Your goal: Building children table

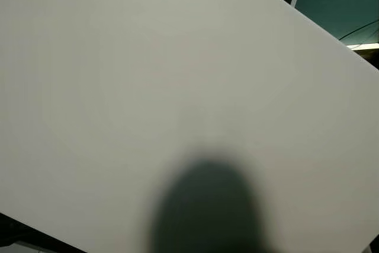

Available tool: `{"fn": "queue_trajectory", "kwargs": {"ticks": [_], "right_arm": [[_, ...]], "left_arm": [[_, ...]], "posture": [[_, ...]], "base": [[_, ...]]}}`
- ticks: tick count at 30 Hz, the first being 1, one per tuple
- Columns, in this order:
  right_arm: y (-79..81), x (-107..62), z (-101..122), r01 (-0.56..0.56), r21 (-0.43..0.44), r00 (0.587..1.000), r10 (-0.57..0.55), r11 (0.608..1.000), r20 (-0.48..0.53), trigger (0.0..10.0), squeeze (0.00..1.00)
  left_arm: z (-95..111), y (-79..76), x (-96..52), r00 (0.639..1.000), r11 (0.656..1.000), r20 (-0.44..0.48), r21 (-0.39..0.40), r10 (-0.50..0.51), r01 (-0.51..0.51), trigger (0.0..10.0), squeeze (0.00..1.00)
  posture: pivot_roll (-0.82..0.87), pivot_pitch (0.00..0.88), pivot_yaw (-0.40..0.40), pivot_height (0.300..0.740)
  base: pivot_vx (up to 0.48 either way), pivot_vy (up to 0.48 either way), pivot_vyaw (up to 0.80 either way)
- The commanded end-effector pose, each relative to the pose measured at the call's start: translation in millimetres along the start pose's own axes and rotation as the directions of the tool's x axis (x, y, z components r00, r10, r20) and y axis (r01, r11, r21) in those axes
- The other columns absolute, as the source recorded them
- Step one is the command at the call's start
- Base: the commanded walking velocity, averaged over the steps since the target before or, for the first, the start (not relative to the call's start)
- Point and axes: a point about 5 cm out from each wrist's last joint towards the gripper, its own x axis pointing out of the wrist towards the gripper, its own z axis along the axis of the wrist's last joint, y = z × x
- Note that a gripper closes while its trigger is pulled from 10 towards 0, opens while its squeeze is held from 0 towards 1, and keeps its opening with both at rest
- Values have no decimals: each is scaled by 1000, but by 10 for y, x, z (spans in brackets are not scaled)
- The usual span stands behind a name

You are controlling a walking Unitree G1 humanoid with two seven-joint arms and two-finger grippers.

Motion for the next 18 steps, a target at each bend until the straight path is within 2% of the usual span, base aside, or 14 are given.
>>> {"fn": "queue_trajectory", "kwargs": {"ticks": [1, 5, 6, 7, 8, 9, 10, 11, 12, 13, 14, 16, 17, 18], "right_arm": [[38, 22, 97, -36, 17, 998, 35, 999, 52, 10000, 0], [94, 21, 97, -74, 73, 997, 72, 995, 34, 10000, 0], [126, 7, 78, -95, 129, 995, 95, 987, 4, 10000, 4], [154, -4, 60, -108, 186, 993, 115, 976, -27, 10000, 149], [170, -11, 49, -115, 223, 991, 128, 968, -46, 10000, 149], [213, -14, 47, -132, 324, 983, 164, 937, -75, 10000, 137], [213, -14, 47, -132, 324, 983, 164, 937, -75, 10000, 137], [243, -5, 50, -130, 433, 975, 194, 892, -109, 10000, 16], [257, 16, 53, -113, 528, 967, 216, 842, -136, 10000, 0], [257, 16, 53, -113, 528, 967, 216, 842, -136, 10000, 0], [262, 48, 70, -92, 621, 961, 234, 778, -151, 10000, 0], [252, 104, 104, -60, 723, 957, 245, 688, -154, 10000, 0], [252, 104, 104, -60, 723, 957, 245, 688, -154, 10000, 0], [232, 156, 152, -39, 797, 960, 245, 602, -138, 10000, 0]], "left_arm": [[43, -36, 57, 998, 999, 29, 4, -51, 50, 10000, 0], [43, -45, 66, 998, 999, 32, 3, -52, 52, 10000, 0], [43, -46, 66, 998, 999, 33, 2, -51, 50, 10000, 0], [43, -47, 65, 998, 999, 34, 2, -49, 49, 10000, 0], [43, -48, 65, 998, 999, 34, 2, -48, 48, 10000, 0], [37, -45, 59, 999, 999, 32, 10, -40, 40, 10000, 0], [37, -45, 59, 999, 999, 32, 10, -40, 40, 10000, 0], [29, -39, 53, 999, 1000, 28, 17, -26, 26, 10000, 0], [20, -33, 49, 1000, 1000, 24, 21, -13, 12, 10000, 0], [20, -33, 49, 1000, 1000, 24, 21, -13, 12, 10000, 0], [9, -19, 44, 1000, 999, 17, 36, 6, -6, 10000, 0], [-20, 6, 32, 999, 998, 0, 51, 33, -33, 10000, 0], [-20, 6, 32, 999, 998, 0, 51, 33, -33, 10000, 0], [-40, 25, 12, 998, 997, -11, 60, 55, -54, 10000, 0]], "posture": [[-6, 0, 56, 740], [-3, 0, 53, 740], [3, 0, 50, 740], [3, 0, 50, 740], [3, 0, 50, 740], [5, 0, 49, 740], [5, 0, 49, 740], [5, 0, 49, 740], [8, 0, 49, 740], [8, 0, 49, 740], [8, 0, 49, 740], [10, 0, 50, 740], [10, 0, 50, 740], [12, 0, 49, 740]], "base": [[0, 0, 0], [0, 0, 0], [0, 0, 0], [0, 0, 0], [0, 0, 0], [0, 0, 0], [0, 0, 0], [0, 0, 0], [0, 0, 0], [0, 0, 0], [0, 0, 0], [0, 0, 0], [0, 0, 0], [0, 0, 0]]}}
